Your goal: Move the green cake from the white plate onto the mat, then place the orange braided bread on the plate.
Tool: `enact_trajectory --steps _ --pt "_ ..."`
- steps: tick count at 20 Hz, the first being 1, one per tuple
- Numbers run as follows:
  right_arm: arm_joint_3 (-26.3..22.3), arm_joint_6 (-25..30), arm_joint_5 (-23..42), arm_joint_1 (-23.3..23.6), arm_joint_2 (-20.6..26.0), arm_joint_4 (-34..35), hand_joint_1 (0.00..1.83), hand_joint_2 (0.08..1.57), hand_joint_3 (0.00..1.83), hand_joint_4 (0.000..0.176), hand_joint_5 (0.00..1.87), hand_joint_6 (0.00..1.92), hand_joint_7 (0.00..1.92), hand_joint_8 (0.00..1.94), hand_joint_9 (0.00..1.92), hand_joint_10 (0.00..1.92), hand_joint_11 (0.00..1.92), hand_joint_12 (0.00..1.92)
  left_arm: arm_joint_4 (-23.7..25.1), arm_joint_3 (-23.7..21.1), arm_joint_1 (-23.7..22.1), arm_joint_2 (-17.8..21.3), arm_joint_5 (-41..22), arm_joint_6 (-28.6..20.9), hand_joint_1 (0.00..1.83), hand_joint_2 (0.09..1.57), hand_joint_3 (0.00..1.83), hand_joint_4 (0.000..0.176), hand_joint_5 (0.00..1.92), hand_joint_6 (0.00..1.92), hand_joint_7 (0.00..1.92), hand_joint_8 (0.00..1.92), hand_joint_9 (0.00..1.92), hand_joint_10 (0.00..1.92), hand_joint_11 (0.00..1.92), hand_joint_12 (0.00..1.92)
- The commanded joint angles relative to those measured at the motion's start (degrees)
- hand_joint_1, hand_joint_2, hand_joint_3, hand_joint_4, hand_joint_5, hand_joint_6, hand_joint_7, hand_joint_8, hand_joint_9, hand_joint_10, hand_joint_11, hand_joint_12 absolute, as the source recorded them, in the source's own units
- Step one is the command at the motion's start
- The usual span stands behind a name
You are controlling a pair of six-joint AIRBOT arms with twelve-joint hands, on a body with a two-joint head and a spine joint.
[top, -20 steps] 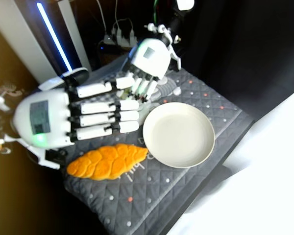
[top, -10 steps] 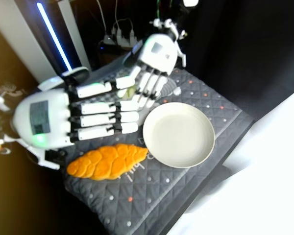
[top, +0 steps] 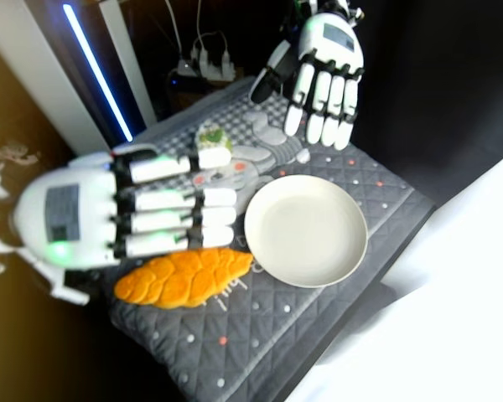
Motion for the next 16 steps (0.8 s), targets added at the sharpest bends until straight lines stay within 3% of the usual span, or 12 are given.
enact_trajectory --steps 1,2,3,4,5,6,7,10,12,13,15,16 --pt "0.6 0.5 4.2 0.5 0.8 2.1 0.64 0.74 0.0 0.176 0.11 0.0 0.15 0.0 0.1 0.0 0.0 0.38 -4.9 -0.1 0.5 1.1 -8.2 1.3 0.88 0.76 0.01 0.135 0.0 0.0 0.0 0.0 0.0 0.0 0.0 0.0" --pt "1.4 1.1 2.5 0.5 0.8 1.7 0.68 0.74 0.0 0.176 0.1 0.0 0.18 0.0 0.12 0.0 0.0 0.42 -8.0 -0.1 2.1 1.7 -10.5 2.0 0.92 0.7 0.0 0.166 0.15 0.02 0.07 0.01 0.04 0.0 0.04 0.02" --pt "1.9 1.8 1.5 0.5 0.7 1.2 0.68 0.74 0.0 0.176 0.1 0.0 0.18 0.0 0.12 0.0 0.0 0.42 -9.6 -0.3 3.1 2.2 -11.8 2.3 0.92 0.7 0.0 0.166 0.15 0.02 0.07 0.01 0.04 0.0 0.04 0.02" --pt "2.5 3.2 0.3 0.5 0.7 0.5 0.68 0.74 0.0 0.176 0.09 0.0 0.2 0.0 0.16 0.0 0.0 0.58 -11.0 -0.5 4.1 2.7 -12.9 2.7 0.76 0.76 0.0 0.14 0.19 0.01 0.15 0.01 0.12 0.01 0.17 0.08" --pt "3.2 4.7 -0.6 0.5 0.7 -0.2 0.66 0.73 0.0 0.162 0.06 0.0 0.21 0.0 0.22 0.0 0.01 0.85 -12.7 -1.0 5.0 3.5 -14.0 3.7 0.67 0.81 0.01 0.147 0.24 0.0 0.24 0.01 0.23 0.02 0.24 0.1" --pt "3.5 5.9 -1.3 0.5 0.7 -1.0 0.66 0.73 0.0 0.162 0.06 0.0 0.21 0.0 0.22 0.0 0.01 0.85 -14.0 -1.6 5.6 4.2 -14.9 4.5 0.67 0.81 0.01 0.147 0.24 0.0 0.24 0.01 0.23 0.02 0.24 0.1" --pt "3.8 7.0 -2.3 0.5 0.7 -2.2 0.69 0.74 0.0 0.151 0.04 0.0 0.22 0.0 0.23 0.0 0.0 0.91 -16.5 -2.6 7.2 5.4 -17.0 6.0 0.71 0.82 0.01 0.109 0.19 0.0 0.21 0.0 0.2 0.0 0.22 0.09" --pt "4.0 7.7 -5.0 0.5 0.7 -4.6 0.69 0.76 0.0 0.081 0.05 0.0 0.24 0.0 0.3 0.01 0.06 1.09 -23.5 -5.0 12.0 8.7 -23.6 9.7 0.87 0.81 0.0 0.108 0.22 0.0 0.27 0.0 0.29 0.01 0.27 0.08" --pt "4.1 7.7 -6.7 0.5 0.6 -5.6 0.73 0.77 0.0 0.065 0.04 0.0 0.25 0.0 0.3 0.0 0.07 1.03 -25.9 -5.5 13.9 9.8 -26.6 9.9 0.92 0.77 0.0 0.116 0.19 0.0 0.29 0.0 0.33 0.01 0.31 0.09" --pt "4.1 7.7 -7.8 0.5 0.5 -6.2 0.73 0.77 0.0 0.065 0.04 0.0 0.25 0.0 0.3 0.0 0.07 1.03 -26.8 -5.9 14.8 10.4 -27.9 10.0 0.92 0.77 0.0 0.116 0.19 0.0 0.29 0.0 0.33 0.01 0.31 0.09" --pt "4.2 7.7 -9.4 0.5 0.2 -6.9 0.7 0.75 0.0 0.117 0.01 0.0 0.2 0.0 0.27 0.0 0.01 1.18 -28.1 -6.8 16.0 11.3 -29.8 10.5 0.86 0.78 0.0 0.147 0.17 0.0 0.24 0.0 0.26 0.0 0.25 0.06" --pt "4.4 7.7 -10.2 0.5 -0.1 -7.1 0.7 0.73 0.0 0.118 0.01 0.0 0.2 0.0 0.25 0.0 0.0 1.19 -28.4 -7.1 16.4 11.6 -30.3 10.8 0.86 0.78 0.0 0.146 0.16 0.0 0.24 0.0 0.25 0.0 0.23 0.05"
